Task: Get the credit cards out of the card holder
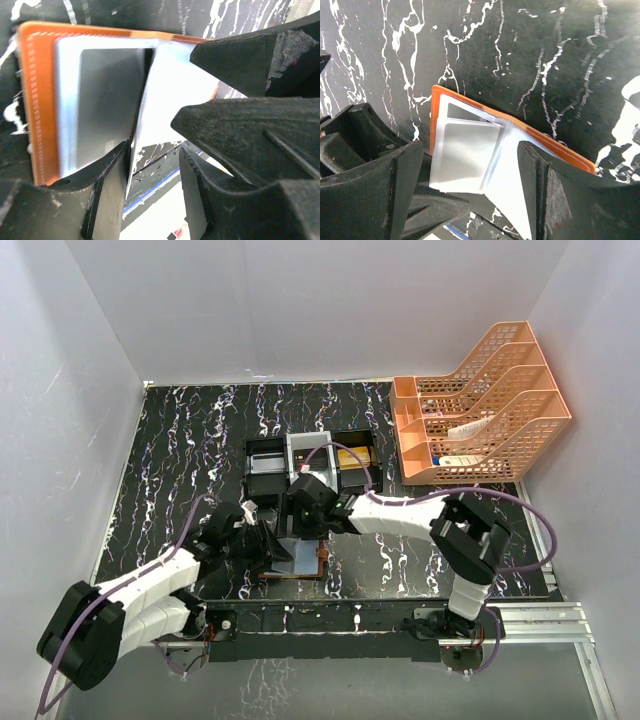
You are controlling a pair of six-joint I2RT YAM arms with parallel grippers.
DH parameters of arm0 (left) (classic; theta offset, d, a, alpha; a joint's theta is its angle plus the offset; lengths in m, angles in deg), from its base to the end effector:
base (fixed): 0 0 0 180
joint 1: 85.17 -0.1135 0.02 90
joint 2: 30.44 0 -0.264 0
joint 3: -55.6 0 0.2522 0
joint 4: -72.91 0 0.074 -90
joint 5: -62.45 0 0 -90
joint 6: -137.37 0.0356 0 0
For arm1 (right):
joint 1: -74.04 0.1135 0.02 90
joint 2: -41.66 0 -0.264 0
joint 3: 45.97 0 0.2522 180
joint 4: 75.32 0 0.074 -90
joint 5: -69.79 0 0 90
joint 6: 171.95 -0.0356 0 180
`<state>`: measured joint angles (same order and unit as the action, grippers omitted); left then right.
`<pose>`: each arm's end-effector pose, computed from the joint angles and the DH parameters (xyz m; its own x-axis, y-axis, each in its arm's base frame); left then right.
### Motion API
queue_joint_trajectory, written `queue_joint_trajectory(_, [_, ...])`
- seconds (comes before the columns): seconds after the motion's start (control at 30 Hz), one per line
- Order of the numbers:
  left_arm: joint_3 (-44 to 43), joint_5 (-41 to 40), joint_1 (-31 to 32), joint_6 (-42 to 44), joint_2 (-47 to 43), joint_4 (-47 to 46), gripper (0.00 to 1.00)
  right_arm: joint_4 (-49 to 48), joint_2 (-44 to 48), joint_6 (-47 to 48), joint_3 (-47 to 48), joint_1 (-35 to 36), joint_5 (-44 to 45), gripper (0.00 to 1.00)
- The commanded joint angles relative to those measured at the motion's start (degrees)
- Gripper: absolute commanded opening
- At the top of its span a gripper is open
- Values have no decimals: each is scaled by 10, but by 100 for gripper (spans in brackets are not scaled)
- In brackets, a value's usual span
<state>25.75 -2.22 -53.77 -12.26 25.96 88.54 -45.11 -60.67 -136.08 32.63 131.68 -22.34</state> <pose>0.1442 -0.1058 0.1494 -0.9295 -0.3462 -0.1268 -0.1196 0.6084 -0.7846 0.1979 0.3147 0.1813 -0.9471 0.0183 -0.3206 -0.1508 0.8559 0.4946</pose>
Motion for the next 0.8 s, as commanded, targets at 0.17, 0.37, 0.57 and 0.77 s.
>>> queue_joint_trajectory(0.17, [-110, 19, 62, 44, 94, -99, 48, -18, 137, -23, -74, -27, 18, 78])
queue_joint_trajectory(0.37, [-166, 8, 131, 66, 169, -86, 54, -43, 206, -57, -164, -57, 7, 78])
queue_joint_trajectory(0.57, [-206, -100, 146, 103, 100, 54, 54, -87, 224, -60, -190, -62, -49, 59])
queue_joint_trajectory(0.77, [-220, -224, 142, 117, 18, 179, 54, -130, 196, -68, -180, -62, -93, 40])
